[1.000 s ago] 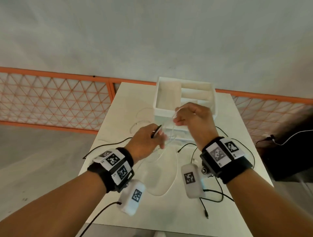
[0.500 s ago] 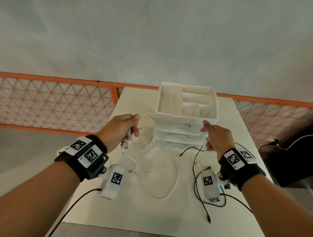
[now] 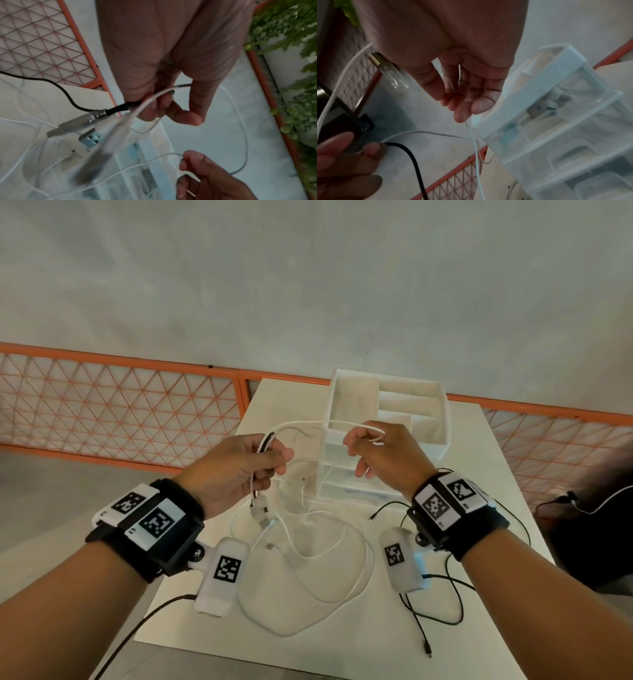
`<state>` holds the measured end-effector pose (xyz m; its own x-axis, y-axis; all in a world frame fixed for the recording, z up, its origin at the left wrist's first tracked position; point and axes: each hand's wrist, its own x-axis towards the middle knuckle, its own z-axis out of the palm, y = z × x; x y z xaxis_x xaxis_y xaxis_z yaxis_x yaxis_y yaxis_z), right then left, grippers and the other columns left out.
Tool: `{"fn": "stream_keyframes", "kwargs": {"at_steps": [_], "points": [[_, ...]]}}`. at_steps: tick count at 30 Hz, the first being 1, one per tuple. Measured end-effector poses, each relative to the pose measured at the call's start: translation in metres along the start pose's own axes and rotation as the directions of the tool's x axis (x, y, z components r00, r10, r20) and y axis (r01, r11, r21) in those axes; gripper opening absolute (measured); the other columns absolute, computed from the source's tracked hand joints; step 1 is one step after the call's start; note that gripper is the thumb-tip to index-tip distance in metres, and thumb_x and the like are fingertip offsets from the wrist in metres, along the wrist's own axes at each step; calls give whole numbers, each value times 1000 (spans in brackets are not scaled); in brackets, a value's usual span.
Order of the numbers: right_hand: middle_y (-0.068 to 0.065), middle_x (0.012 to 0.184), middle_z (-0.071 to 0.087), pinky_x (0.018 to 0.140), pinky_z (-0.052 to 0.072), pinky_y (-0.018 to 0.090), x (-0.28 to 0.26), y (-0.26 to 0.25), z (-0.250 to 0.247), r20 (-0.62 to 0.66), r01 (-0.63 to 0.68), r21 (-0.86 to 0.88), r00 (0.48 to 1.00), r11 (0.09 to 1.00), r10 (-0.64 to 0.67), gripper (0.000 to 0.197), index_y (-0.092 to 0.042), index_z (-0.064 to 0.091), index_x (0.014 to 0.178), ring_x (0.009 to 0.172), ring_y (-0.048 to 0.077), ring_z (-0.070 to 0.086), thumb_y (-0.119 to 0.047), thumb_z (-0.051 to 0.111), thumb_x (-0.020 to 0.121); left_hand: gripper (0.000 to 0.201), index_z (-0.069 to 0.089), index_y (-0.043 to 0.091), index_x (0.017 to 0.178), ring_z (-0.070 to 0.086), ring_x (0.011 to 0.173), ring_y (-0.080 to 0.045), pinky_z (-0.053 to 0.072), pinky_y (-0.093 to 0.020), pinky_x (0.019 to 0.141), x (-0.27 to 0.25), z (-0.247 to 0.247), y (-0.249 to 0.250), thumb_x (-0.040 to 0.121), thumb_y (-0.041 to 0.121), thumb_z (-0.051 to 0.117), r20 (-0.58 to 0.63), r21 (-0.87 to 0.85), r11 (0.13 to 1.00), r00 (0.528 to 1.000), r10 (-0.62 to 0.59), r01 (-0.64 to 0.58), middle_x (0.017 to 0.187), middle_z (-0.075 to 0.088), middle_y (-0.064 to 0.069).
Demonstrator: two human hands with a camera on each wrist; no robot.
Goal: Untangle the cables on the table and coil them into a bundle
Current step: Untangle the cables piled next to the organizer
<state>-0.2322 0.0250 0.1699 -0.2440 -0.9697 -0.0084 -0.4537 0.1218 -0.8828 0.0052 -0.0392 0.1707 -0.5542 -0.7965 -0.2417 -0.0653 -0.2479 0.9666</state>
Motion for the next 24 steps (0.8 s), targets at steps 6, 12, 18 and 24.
{"fn": "stream_keyframes", "kwargs": {"at_steps": [6,12,18,24], "points": [[0,86,74,55,51,30,23,-19,15,-18,-21,129,1000,991,24,16,-18,68,91,58,20,68,-24,55,98,25,49,16,74,21,50,-13,24,-22,45,-14,-13,-2,94,26,61,-89,-72,997,996,24,-30,55,24,5],[6,77,69,46,45,22,27,33,40,120,-416,-97,897,904,426,17,-13,69,97,53,17,57,-28,61,97,34,40,24,65,14,47,-11,15,-25,45,-28,-42,18,92,31,60,-260,-278,923,946,193,-265,50,20,10],[8,75,71,57,48,33,32,12,44,129,-133,-88,981,987,144,28,-15,71,87,58,20,59,-34,55,99,28,65,14,80,25,39,-11,26,-21,40,-19,-63,-4,100,29,53,-526,18,990,841,125,-137,43,30,9],[3,55,55,49,44,24,34,-84,33,-26,260,187,965,947,-260,34,-7,71,88,44,14,48,-34,56,102,22,65,1,94,22,44,-11,22,-23,42,-3,-42,-29,96,23,61,-455,79,996,891,1,39,52,32,6]]}}
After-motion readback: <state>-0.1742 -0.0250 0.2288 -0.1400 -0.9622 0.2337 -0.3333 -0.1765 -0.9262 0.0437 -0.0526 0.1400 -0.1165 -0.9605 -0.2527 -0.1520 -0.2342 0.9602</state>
